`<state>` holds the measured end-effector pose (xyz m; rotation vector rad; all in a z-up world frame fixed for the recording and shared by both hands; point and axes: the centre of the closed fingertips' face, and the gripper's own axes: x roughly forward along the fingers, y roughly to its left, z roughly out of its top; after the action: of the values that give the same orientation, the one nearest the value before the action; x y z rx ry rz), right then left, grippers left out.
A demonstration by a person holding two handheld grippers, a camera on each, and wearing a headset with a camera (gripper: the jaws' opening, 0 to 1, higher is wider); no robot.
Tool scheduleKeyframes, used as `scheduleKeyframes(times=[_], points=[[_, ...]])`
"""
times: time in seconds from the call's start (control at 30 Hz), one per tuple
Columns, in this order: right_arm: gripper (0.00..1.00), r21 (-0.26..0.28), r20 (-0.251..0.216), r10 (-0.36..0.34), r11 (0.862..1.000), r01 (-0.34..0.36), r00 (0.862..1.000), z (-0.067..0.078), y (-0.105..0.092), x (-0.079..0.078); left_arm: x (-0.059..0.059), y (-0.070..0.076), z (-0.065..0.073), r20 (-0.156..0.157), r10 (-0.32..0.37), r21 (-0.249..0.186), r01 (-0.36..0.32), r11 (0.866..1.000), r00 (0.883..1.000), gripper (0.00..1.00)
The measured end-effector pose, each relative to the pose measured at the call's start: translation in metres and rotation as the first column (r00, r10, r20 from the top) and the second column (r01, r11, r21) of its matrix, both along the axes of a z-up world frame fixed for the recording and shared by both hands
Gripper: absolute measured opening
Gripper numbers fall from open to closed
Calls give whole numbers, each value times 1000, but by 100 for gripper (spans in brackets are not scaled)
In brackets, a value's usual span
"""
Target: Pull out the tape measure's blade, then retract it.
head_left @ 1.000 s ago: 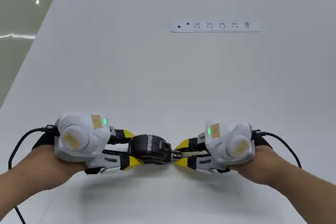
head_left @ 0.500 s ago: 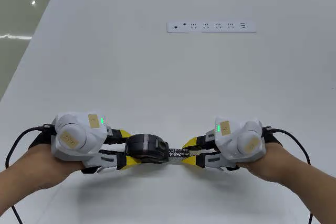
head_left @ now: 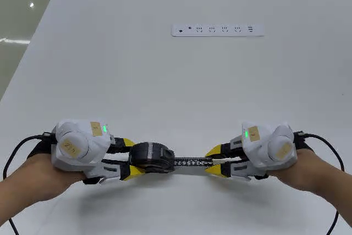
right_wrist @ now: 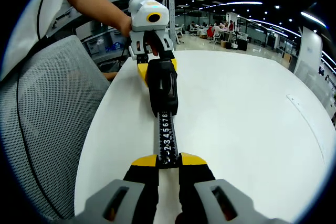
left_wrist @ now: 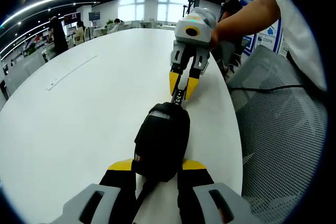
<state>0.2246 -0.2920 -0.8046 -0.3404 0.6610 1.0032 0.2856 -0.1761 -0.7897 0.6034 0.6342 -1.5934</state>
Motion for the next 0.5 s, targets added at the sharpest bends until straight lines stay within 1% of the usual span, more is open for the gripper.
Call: scheduleKeyframes(times=[0.27,0.5], points=[[11,-18,-10,-21,1000,21,1000,2,-20,-8,0,0,0,-1,1,0,-1,1000,1000,27],[11,-33,-12,-23,999,23,1000,5,-29,-13,0,0,-1,-2,2,6,-2,1000,1000,27]])
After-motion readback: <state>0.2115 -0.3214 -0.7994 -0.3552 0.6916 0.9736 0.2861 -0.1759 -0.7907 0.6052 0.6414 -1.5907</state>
